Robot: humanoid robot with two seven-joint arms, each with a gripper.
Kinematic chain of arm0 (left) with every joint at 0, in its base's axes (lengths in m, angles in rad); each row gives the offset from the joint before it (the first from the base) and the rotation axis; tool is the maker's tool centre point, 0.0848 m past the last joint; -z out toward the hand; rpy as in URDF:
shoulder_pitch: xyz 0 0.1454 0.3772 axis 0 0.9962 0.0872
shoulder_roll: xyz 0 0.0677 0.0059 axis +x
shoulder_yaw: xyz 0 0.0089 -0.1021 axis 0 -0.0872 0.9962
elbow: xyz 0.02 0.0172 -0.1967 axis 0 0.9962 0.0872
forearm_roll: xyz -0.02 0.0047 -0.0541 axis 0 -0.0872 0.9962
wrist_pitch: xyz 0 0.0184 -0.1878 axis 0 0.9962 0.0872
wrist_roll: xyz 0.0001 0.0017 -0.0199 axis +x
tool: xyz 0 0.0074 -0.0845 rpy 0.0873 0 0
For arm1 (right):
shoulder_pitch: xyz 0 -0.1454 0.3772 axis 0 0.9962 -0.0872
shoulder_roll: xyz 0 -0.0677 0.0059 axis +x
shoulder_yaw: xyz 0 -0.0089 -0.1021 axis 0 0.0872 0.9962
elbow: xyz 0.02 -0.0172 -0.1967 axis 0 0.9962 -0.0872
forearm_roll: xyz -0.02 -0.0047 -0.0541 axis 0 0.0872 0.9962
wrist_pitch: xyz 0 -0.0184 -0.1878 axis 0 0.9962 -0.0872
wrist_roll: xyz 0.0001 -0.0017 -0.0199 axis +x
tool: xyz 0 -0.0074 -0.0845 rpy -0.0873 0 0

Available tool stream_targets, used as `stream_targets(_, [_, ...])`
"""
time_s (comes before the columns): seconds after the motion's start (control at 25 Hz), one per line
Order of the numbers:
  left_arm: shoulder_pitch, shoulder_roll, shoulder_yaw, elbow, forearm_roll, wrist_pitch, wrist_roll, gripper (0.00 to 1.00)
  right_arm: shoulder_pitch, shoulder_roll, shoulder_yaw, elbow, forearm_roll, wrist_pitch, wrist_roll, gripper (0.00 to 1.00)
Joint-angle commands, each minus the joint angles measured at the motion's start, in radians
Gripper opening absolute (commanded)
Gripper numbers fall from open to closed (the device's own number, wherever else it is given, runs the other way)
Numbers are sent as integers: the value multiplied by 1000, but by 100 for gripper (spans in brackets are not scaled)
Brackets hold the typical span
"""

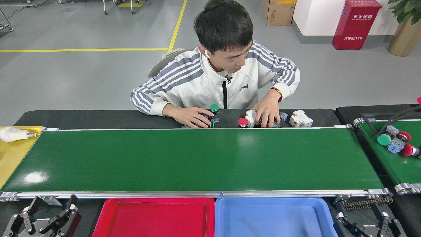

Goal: Pick switch part from conveyor to tray

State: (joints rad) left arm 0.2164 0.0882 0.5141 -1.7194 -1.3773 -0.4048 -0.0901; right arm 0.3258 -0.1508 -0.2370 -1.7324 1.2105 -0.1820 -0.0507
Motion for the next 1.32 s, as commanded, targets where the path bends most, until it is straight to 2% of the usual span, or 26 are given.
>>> stream_targets(0.0, [-2, 13, -3, -12, 0, -2, 7, 100, -7, -6, -7, -10, -3, -4, -1, 100])
stream_targets(0.68, [-3, 12, 14, -15, 0, -2, 7, 100, -10, -7, -10, 2, -5, 1, 2, 100])
stream_targets(0.8, [-8, 16, 15, -9, 0, -2, 7, 100, -14, -6, -10, 2, -5, 9, 34, 100])
stream_targets(1.08, [-5, 18, 14, -14, 0, -2, 7, 100, -119, -4, -8, 13, -3, 76, 143, 100])
stream_targets(1.28, [-2, 16, 1, -19, -2, -3, 7, 100, -237, -6, -4, 108, 7, 93, 189, 100])
